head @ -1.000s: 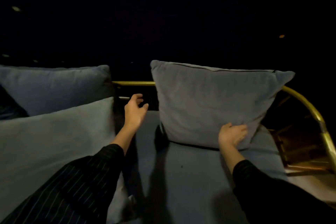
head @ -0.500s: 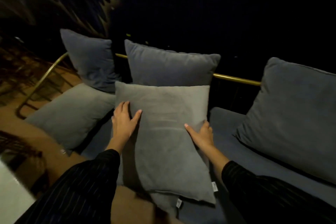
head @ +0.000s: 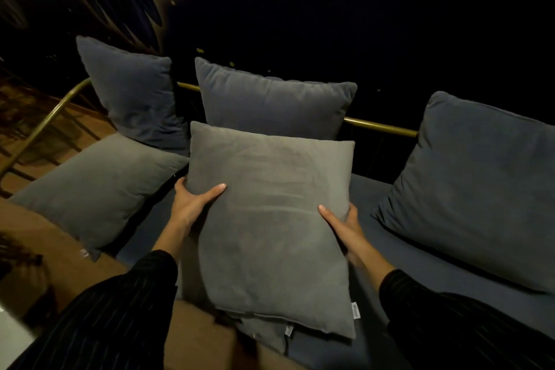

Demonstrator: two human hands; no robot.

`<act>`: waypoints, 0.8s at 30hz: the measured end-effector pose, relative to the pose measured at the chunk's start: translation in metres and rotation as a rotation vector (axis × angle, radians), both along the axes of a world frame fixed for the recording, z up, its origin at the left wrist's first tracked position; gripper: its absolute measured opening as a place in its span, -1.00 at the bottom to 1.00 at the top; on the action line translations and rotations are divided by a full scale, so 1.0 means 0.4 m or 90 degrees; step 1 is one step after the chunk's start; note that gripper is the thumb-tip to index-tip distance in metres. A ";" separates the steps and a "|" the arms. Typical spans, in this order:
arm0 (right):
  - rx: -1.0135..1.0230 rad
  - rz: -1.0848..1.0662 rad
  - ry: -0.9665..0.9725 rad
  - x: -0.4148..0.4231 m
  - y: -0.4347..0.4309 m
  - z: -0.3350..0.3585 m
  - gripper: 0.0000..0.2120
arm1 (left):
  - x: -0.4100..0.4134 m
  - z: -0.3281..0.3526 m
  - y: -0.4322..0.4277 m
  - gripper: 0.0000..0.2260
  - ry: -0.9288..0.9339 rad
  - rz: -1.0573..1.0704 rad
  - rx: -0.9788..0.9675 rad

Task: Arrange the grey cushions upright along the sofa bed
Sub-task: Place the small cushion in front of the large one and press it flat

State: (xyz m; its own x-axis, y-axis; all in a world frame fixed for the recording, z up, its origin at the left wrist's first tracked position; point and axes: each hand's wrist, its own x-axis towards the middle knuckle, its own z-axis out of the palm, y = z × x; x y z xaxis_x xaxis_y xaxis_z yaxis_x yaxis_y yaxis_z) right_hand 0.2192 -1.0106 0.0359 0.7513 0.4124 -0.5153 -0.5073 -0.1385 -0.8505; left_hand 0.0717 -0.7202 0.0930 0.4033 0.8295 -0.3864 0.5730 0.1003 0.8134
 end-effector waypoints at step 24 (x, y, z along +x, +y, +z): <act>-0.130 -0.349 0.160 -0.117 -1.077 -0.148 -0.06 | 0.202 -0.455 -0.907 0.15 0.187 -0.336 -0.226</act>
